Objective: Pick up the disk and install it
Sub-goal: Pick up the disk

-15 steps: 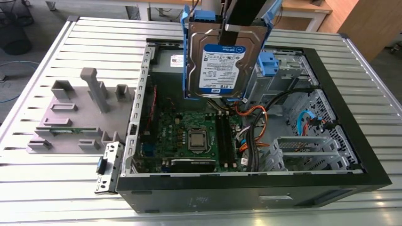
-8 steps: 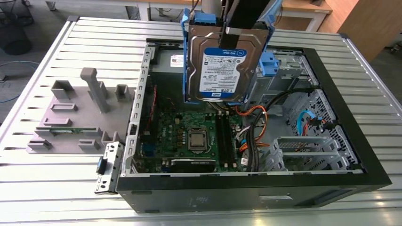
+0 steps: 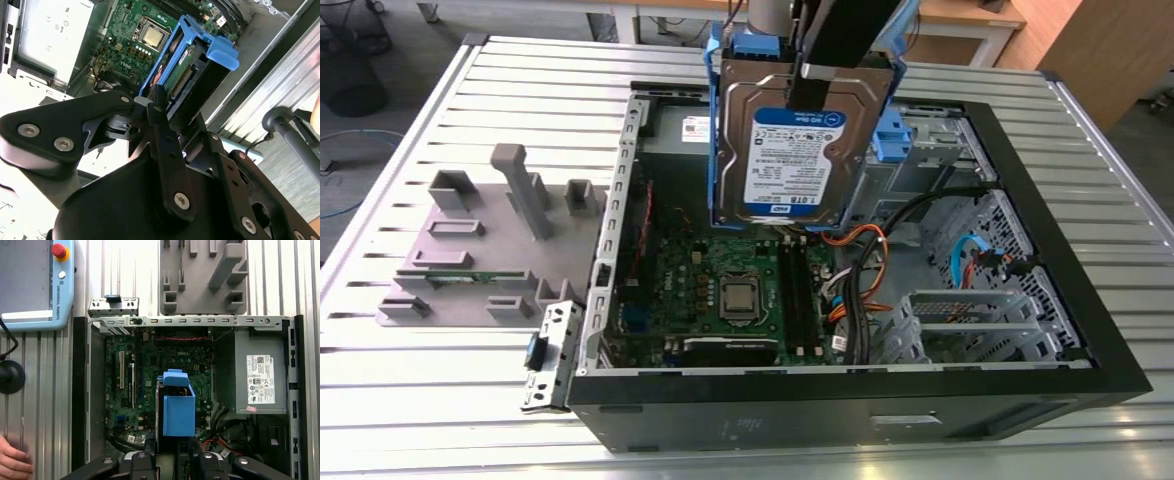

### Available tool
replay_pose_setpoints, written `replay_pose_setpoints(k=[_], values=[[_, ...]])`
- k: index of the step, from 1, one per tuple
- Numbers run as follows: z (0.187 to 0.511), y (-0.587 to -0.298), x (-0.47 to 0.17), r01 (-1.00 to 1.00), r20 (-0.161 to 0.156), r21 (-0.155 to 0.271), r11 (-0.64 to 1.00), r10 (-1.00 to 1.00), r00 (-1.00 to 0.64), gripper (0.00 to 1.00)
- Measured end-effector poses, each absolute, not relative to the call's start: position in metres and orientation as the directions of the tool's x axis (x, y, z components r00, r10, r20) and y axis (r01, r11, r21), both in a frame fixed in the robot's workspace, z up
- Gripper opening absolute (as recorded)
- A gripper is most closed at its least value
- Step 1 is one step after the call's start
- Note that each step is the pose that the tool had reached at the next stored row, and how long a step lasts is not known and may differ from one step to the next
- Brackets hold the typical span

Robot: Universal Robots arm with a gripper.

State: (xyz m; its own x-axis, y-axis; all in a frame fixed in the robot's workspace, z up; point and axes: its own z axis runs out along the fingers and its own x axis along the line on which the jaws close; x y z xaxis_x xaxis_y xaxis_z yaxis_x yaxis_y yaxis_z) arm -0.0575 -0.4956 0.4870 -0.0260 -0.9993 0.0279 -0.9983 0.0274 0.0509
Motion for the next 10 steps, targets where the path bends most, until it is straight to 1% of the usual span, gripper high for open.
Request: replay_pose_setpoints(k=[10], values=[[0.4869, -0.4994, -0.0575, -0.998, 0.048, 0.05, 0.028, -0.999, -0.026, 0.35]])
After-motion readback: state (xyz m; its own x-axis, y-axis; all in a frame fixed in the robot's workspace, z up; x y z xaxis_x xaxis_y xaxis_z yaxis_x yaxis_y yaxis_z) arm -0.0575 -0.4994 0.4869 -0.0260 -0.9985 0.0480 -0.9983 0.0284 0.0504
